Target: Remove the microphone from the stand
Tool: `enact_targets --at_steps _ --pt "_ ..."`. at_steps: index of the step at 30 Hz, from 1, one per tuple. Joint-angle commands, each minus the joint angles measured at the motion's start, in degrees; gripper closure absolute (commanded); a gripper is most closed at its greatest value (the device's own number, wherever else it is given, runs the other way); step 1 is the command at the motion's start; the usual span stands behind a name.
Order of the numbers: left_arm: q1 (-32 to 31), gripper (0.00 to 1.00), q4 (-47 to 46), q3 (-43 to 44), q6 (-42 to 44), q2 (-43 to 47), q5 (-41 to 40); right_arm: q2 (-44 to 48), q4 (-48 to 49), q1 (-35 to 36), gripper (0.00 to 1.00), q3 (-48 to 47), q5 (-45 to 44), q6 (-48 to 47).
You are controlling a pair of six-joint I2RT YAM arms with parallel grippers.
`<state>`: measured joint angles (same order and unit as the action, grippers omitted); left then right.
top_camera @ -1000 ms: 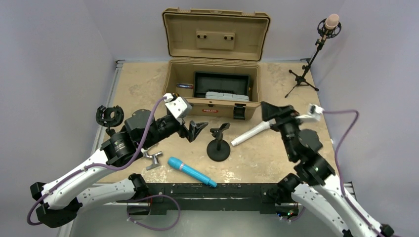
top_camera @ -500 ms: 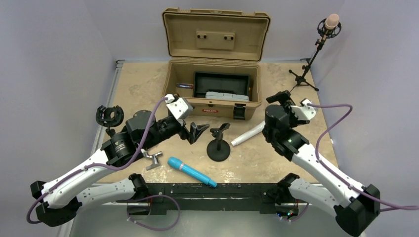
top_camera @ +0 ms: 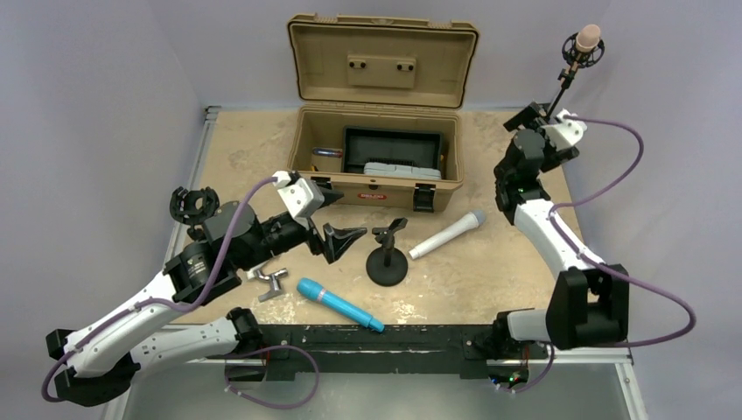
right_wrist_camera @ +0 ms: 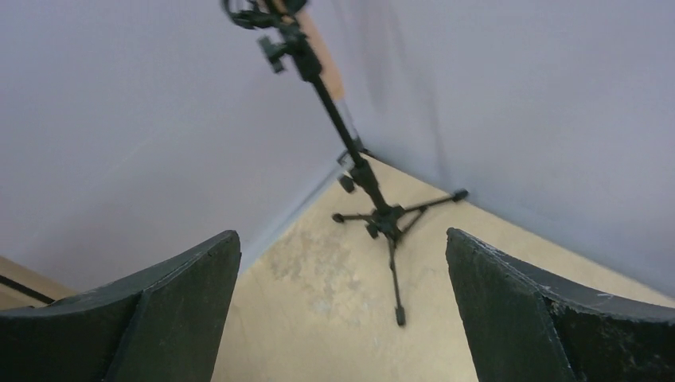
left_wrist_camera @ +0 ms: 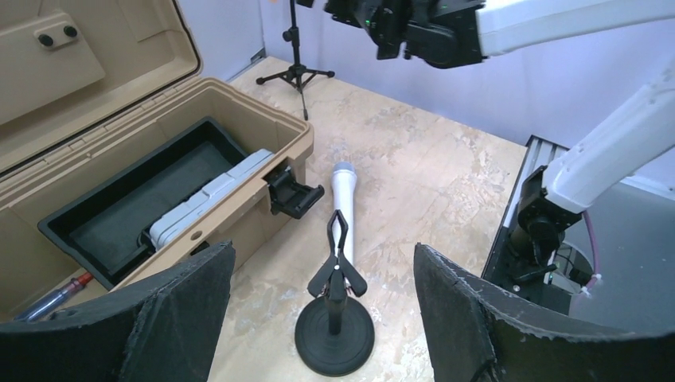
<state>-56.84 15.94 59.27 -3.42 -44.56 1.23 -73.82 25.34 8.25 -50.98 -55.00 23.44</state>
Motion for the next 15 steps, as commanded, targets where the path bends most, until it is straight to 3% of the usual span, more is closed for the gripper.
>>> enact_targets --at_steps 1,5,11,15 --pt "-0.56 0.19 -2.06 1.83 -1.16 2.22 1.61 -4.38 13.78 -3.54 0.01 -5.28 18.98 -13.24" --pt "-0.51 0.19 -2.42 1.35 -0.17 3.48 0.67 -7.77 27.10 -6.30 0.02 -1.48 27.76 -16.98" --pt "-0.55 0.19 -2.35 1.23 1.17 2.88 -1.06 -16.41 27.55 -10.90 0.10 -6.43 28.11 -18.49" --pt "-0.55 0.19 -2.20 1.15 2.13 2.73 -3.13 -21.53 25.90 -13.69 0.10 -9.94 23.76 -16.33"
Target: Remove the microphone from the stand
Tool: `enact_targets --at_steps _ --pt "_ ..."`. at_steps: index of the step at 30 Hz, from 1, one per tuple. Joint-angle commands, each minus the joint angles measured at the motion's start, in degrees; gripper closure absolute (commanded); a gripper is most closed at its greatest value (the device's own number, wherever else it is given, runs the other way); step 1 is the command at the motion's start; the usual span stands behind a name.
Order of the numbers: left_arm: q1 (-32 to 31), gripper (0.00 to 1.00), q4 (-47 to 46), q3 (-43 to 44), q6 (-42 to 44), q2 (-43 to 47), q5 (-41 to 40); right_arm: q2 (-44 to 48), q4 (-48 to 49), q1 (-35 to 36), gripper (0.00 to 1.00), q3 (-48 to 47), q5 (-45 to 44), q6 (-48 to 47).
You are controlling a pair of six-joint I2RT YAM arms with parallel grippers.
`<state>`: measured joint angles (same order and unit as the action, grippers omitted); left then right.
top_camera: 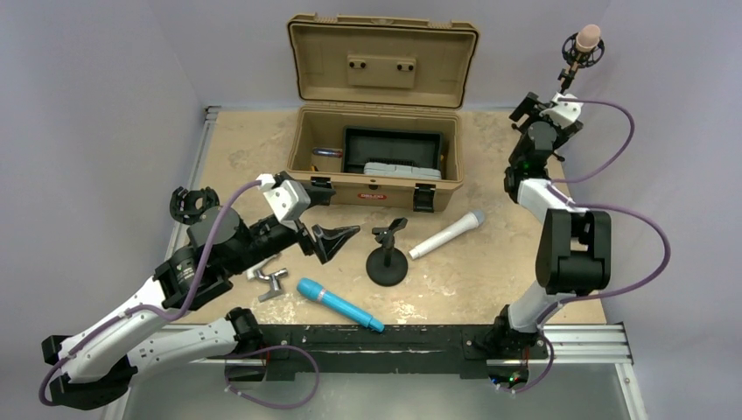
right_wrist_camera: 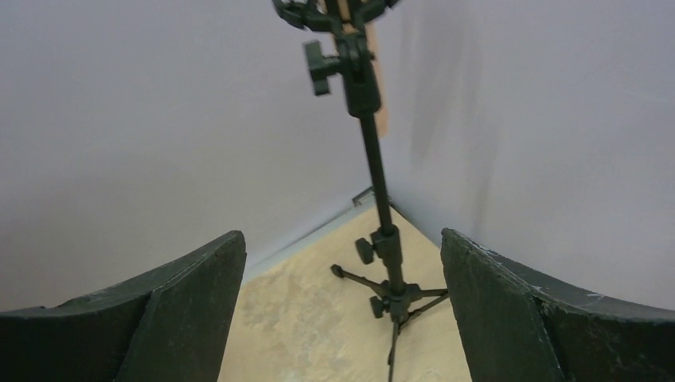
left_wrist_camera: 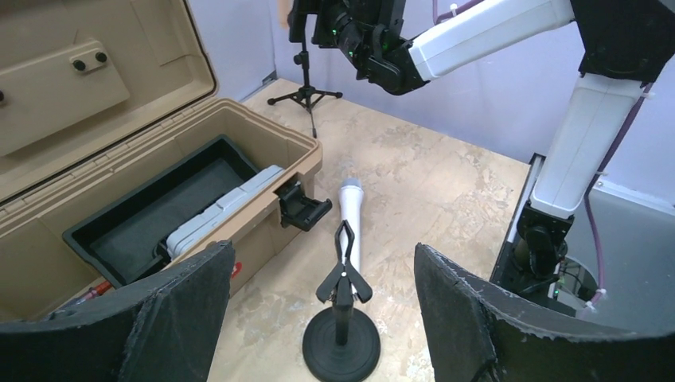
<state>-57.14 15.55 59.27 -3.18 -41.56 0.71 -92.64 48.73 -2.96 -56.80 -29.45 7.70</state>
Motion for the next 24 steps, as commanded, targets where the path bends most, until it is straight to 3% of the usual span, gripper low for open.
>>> enact_targets --at_steps 1,5,15,24 --pt "-0.29 0.19 -1.73 1.12 2.13 -0.43 -2.97 -3.01 3.31 -3.43 0.09 -3.81 -1.68 0.45" --pt "-0.23 0.19 -1.57 1.13 2.52 -0.71 -3.03 -6.69 3.15 -6.07 0.11 -7.25 -2.63 1.99" --pt "0.05 0.19 -1.29 1.42 2.70 -1.82 -2.58 -19.75 4.80 -7.94 0.19 -18.38 -1.98 -6.68" --pt "2.30 0.19 -1.05 1.75 1.78 -3.34 -1.17 -26.73 -1.57 -9.15 0.25 -29.12 -3.15 -6.59"
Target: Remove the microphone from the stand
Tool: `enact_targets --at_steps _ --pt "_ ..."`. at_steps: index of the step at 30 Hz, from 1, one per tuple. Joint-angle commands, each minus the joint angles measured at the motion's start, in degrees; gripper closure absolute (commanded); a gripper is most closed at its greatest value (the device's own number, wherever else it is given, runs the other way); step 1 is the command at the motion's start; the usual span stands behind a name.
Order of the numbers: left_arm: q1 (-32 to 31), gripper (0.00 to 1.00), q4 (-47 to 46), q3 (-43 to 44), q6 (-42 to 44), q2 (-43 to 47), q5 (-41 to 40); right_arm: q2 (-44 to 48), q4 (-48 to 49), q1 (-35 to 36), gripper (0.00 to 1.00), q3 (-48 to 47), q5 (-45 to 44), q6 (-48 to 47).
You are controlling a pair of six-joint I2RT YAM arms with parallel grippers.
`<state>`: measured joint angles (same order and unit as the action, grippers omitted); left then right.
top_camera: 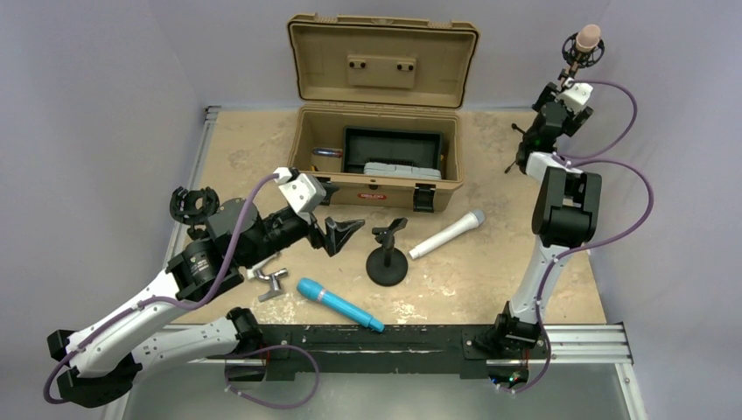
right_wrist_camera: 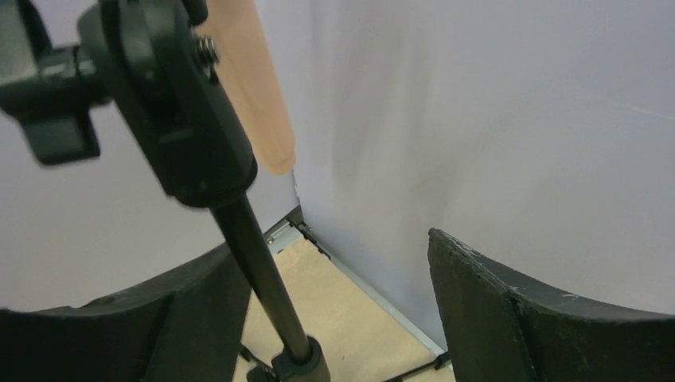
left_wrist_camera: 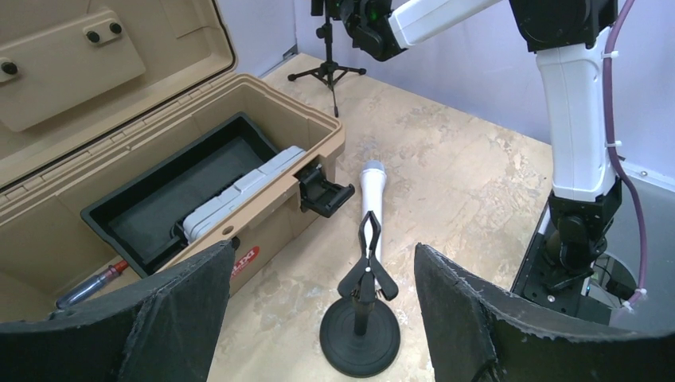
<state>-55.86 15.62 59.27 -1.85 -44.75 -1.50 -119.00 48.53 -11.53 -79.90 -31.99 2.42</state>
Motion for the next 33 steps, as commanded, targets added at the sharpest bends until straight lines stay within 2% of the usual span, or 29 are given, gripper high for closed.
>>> enact_targets --at_steps 1,4,11,14,16,19,21,27,33 --pt "1.13 0.19 -1.07 1.69 0.33 -0.17 1.13 -1.29 -2.87 -0.60 0.27 -7.61 -0.77 -1.13" --pt "1.38 0.19 -1.34 1.50 0.32 -0.31 1.06 -3.39 -4.94 -0.67 0.34 -10.83 -1.05 -1.39" --pt "1.92 0.19 -1.62 1.39 -0.18 -0.38 1.23 -4.14 -1.94 -0.64 0.35 -10.65 -1.84 -4.29" --pt "2.06 0.19 -1.72 1.30 -0.34 -0.39 1.23 -4.55 -2.27 -0.65 0.39 -11.27 -1.66 -5.01" --pt "2.15 0.19 -1.70 1.29 -0.29 -0.34 1.24 -5.03 -2.53 -0.62 0.47 -11.76 -1.59 -5.48" --pt "2.15 0.19 -1.64 1.38 -0.20 -0.34 1.23 -5.23 -2.02 -0.63 0.71 -11.51 -1.39 -6.55" --pt "2.15 0.19 -1.63 1.31 -0.20 -0.42 1.23 -5.25 -1.84 -0.64 0.81 -11.27 -1.33 -6.66" --pt "2.42 0.19 -1.73 1.34 -0.44 -0.35 2.77 -4.52 -2.15 -0.60 0.95 -9.65 -1.33 -7.82" --pt "2.42 0.19 -1.70 1.46 -0.48 -0.04 2.81 -0.61 0.13 -0.49 1.00 -4.86 -0.29 -9.14"
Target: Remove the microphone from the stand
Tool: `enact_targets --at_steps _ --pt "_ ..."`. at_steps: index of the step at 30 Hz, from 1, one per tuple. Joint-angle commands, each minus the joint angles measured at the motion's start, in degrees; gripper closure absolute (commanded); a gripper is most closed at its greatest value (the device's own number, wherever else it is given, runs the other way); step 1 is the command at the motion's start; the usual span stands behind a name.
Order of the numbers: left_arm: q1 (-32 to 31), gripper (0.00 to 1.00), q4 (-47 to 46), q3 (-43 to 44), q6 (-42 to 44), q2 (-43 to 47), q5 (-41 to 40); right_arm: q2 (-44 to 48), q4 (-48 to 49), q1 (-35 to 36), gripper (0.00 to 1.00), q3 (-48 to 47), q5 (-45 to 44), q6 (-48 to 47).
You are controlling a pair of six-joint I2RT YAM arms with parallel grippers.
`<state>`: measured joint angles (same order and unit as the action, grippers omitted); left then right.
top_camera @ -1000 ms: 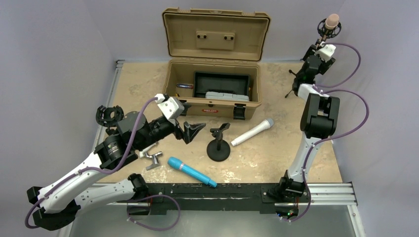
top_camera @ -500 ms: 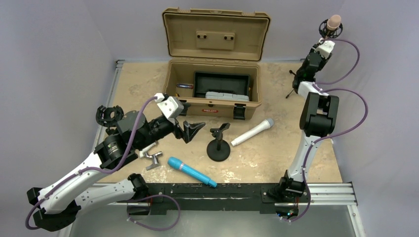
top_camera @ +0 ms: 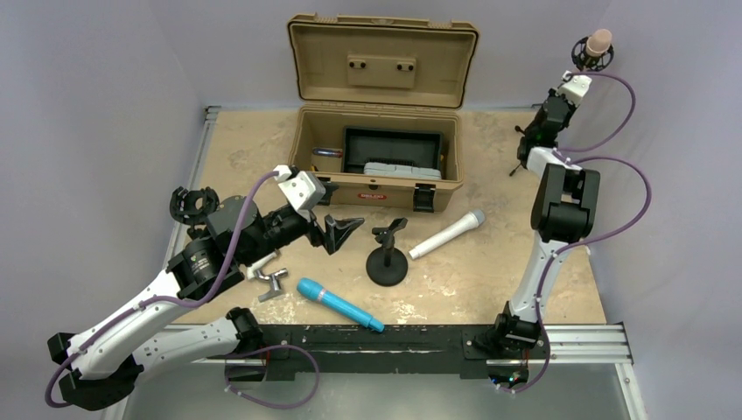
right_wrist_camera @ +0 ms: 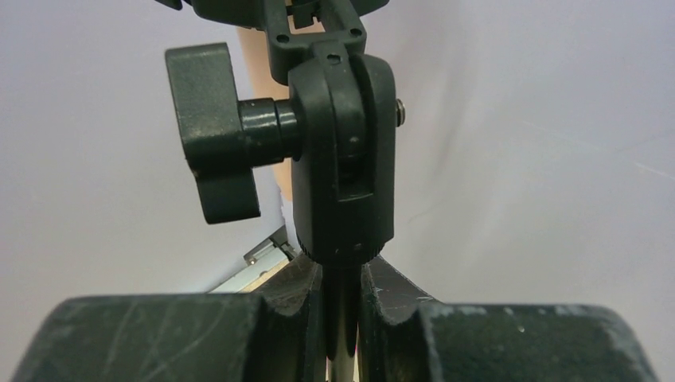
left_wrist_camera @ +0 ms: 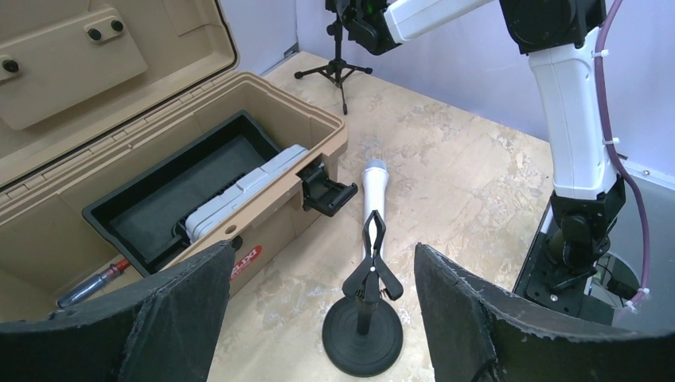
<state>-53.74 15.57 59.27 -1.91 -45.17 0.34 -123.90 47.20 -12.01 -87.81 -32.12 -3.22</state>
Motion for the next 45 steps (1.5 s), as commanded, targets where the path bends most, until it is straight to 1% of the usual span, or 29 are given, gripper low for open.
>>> enact_targets --at_steps 1,7,10,15,17,23,25,28,31,35,38,41,45 --pt "0.30 0.19 -1.55 1.49 -0.43 0.51 0.98 4.86 1.09 -0.03 1.00 3.63 -0.34 -3.36" --pt "0.16 0.19 -1.59 1.47 -0.37 1.57 0.90 10.60 2.28 1.21 1.00 9.93 0.68 -2.85" --pt "0.19 0.19 -1.65 1.49 -0.53 2.11 0.89 13.06 1.49 2.09 1.00 11.42 0.49 -2.27" --pt "0.04 0.19 -1.75 1.51 -0.98 2.74 1.21 16.62 -2.61 2.46 1.00 13.77 0.91 2.44" --pt "0.03 0.19 -1.77 1.55 -1.15 2.93 1.41 18.32 -3.82 3.04 1.00 15.26 1.13 2.76" --pt "-0.13 0.19 -1.79 1.64 -1.55 3.16 1.74 23.66 -9.77 7.36 1.00 19.14 -3.82 3.61" --pt "-0.27 0.19 -1.77 1.65 -1.69 3.16 1.85 26.39 -11.62 8.72 1.00 21.67 -3.52 4.58" --pt "-0.68 0.19 -1.69 1.56 -1.55 2.98 1.86 31.60 -11.35 10.64 1.00 27.79 -3.80 5.49" --pt "-1.16 0.19 -1.59 1.39 -1.07 2.77 0.54 37.25 -11.37 10.95 1.00 34.31 -3.04 7.13" --pt "-1.90 0.19 -1.64 1.21 -0.79 2.09 0.19 44.78 -12.30 10.95 1.00 40.35 -3.95 7.94" --pt "-2.53 0.19 -1.66 1.20 -0.99 1.63 0.43 50.17 -14.06 11.02 1.00 42.42 -2.57 8.71" --pt "-3.03 0.19 -1.72 1.16 -0.76 1.32 -0.06 53.52 -17.48 10.98 1.00 43.38 -1.07 11.01" --pt "-3.51 0.19 -1.66 1.14 -0.66 1.44 -0.16 58.75 -21.34 11.07 1.00 45.54 -2.82 14.72"
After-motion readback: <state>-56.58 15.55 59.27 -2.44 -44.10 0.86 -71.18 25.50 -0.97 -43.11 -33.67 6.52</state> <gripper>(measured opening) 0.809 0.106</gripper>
